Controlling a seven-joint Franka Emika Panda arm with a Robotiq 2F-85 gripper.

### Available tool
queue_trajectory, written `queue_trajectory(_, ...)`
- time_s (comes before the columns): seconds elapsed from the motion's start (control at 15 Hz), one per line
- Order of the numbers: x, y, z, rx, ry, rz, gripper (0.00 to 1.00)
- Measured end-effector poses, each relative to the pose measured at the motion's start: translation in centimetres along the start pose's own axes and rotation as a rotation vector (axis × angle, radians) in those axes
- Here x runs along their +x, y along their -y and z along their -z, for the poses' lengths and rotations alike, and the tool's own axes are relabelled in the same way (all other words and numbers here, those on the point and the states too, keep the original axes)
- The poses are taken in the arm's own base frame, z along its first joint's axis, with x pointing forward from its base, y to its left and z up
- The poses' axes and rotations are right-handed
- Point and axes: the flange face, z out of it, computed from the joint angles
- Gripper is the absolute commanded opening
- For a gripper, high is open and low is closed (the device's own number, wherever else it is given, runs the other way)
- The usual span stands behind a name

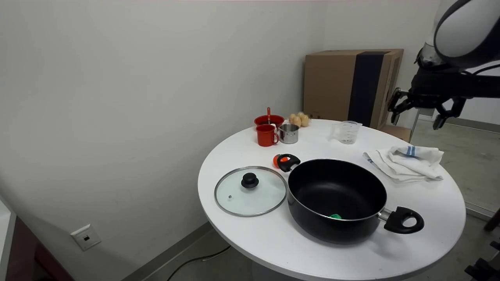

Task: Take the lid off the pot and put it on the table, take the toy tomato out of the pot and put it on the table, then use the towel to wipe the table

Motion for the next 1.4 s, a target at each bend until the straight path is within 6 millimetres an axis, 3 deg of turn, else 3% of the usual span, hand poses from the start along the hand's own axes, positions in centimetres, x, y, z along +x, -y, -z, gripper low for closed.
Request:
queue_trajectory(0.13,2.1,1.1,-2.3,-0.036,0.035,0.005,1.0)
queue_trajectory(0.47,5.8,7.6,-6.1,-0.118,0.09,0.077,1.0)
queue_trajectory(0.67,7.9,8.9,-7.7,-0.174,0.103,0.083,1.0)
queue_trajectory(0.93,10.1,5.5,-10.2,-0.256,0.126,0.031,1.0)
queue_trajectory(1.13,10.7,2.3,-12.1,-0.307,0.145,-0.008,1.0)
queue_trajectory(1.4,11.0,-0.3,-13.8,-0.358,0.154,-0.037,1.0)
